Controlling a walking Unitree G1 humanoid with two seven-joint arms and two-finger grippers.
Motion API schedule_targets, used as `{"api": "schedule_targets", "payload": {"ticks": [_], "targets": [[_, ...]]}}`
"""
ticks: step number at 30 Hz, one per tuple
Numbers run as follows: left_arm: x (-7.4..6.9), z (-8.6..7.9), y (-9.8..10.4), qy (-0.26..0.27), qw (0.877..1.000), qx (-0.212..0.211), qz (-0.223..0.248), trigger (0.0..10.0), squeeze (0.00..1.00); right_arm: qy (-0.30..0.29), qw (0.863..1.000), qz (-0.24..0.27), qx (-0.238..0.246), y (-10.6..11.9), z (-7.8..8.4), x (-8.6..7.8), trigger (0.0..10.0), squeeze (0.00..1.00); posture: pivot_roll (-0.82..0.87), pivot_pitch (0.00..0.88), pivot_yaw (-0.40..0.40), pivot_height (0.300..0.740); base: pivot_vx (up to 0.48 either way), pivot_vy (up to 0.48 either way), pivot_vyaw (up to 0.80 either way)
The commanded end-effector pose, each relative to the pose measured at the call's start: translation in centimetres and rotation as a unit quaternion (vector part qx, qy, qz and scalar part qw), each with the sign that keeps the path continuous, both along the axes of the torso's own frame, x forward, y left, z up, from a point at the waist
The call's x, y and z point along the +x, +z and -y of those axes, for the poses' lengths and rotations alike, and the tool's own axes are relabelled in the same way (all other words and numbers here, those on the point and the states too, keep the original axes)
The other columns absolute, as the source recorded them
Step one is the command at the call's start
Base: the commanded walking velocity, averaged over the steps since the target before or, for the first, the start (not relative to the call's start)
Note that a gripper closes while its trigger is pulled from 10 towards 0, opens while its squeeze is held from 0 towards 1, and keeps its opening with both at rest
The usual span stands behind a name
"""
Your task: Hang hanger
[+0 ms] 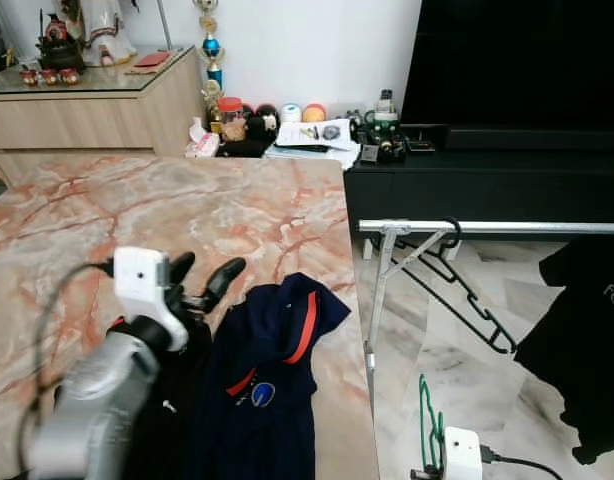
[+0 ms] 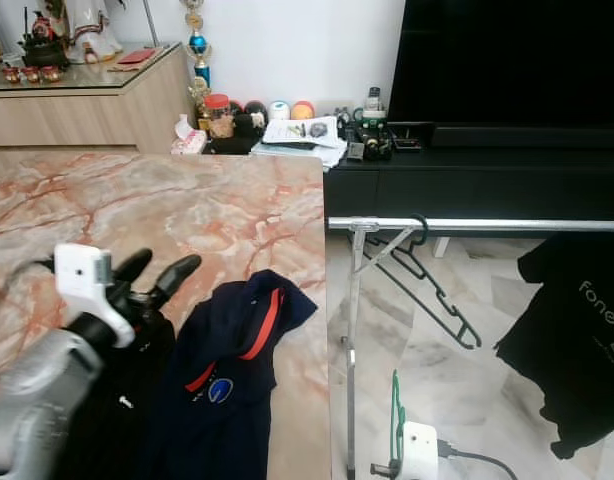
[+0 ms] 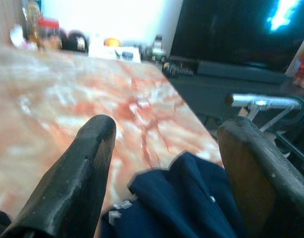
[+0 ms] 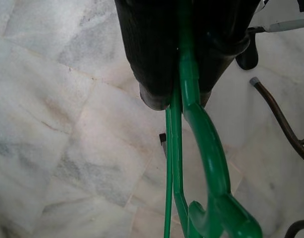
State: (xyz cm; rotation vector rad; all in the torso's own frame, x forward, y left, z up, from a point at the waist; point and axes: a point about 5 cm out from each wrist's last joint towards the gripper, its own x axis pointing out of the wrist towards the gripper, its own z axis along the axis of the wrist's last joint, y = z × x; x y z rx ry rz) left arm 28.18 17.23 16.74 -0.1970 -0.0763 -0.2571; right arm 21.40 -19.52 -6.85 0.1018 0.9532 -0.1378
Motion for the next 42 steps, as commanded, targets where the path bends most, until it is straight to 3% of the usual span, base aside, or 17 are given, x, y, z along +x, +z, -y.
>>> {"api": "schedule_targets", "payload": {"ticks": [1, 17, 42], "targets": [[0.3, 0.2, 0.3, 0.013, 1.0, 0.005, 0.013, 10.0, 0.0, -0.003, 1.0, -0.005, -0.002, -0.3, 0.1, -0.5, 10.0, 0.0, 0.1, 0.0, 0.024, 0.74, 0.0, 0.0, 0.0], [0.3, -0.2, -0.7, 0.047, 0.999, 0.023, 0.002, 10.0, 0.0, -0.009, 1.0, -0.005, -0.003, -0.2, 0.0, -0.4, 10.0, 0.0, 0.11, 0.004, 0.024, 0.74, 0.0, -0.409, 0.0], [0.1, 1.1, -1.2, 0.013, 0.998, 0.055, 0.001, 10.0, 0.0, -0.012, 1.0, -0.004, -0.004, -0.2, 0.0, -0.4, 10.0, 0.0, 0.1, 0.017, 0.026, 0.74, 0.0, -0.48, 0.0]]}}
